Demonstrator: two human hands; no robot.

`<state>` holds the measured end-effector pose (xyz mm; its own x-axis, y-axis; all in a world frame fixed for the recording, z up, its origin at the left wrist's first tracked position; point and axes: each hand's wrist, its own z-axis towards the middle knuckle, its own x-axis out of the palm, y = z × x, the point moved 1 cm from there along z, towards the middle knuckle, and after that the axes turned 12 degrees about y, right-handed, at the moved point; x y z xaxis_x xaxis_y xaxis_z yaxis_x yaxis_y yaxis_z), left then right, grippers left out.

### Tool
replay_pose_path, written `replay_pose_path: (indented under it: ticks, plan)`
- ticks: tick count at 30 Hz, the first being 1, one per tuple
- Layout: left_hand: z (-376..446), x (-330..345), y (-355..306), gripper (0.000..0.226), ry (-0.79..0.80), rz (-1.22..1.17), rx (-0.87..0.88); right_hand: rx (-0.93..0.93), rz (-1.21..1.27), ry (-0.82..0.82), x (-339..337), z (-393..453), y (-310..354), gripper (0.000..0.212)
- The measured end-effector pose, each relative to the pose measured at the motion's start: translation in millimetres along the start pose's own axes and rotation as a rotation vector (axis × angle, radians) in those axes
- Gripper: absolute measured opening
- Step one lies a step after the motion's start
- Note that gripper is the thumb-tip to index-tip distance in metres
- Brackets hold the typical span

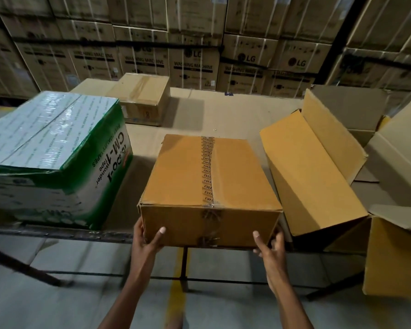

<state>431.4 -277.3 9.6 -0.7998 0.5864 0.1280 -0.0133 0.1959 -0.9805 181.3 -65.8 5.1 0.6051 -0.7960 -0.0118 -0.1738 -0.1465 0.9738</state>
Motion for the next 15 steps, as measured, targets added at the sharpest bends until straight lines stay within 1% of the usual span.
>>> replay_pose_path:
  ticks: [2, 5, 8, 10, 13, 14, 15]
  plan:
    - [-1.5, 3.4, -20.6, 0.078, -0.002, -0.012, 0.078, -0.113, 0.051, -0.04, 2.7, -1.8, 22.9, 0.066]
    - [1.7, 10.9, -53.5, 0.083, -0.025, 0.023, 0.191, -0.258, 0.14, -0.089, 4.4, -0.5, 60.8, 0.056]
    - [9.7, 14.1, -85.2, 0.089, -0.053, 0.105, 0.299, -0.42, 0.184, -0.058, 7.5, 0.3, 103.5, 0.047]
    - [18.2, 14.0, -108.3, 0.098, -0.06, 0.161, 0.336, -0.482, 0.211, -0.021, 10.5, 4.1, 133.3, 0.055]
    - [32.6, 11.1, -140.3, 0.114, -0.028, 0.236, 0.4, -0.504, 0.191, 0.032, 15.9, 13.7, 168.3, 0.07]
    - [36.7, 9.4, -148.9, 0.115, -0.019, 0.267, 0.416, -0.514, 0.161, 0.056, 17.1, 16.4, 175.9, 0.074]
    - [40.7, 7.0, -156.7, 0.108, -0.02, 0.298, 0.433, -0.521, 0.127, 0.065, 18.1, 18.5, 182.6, 0.076]
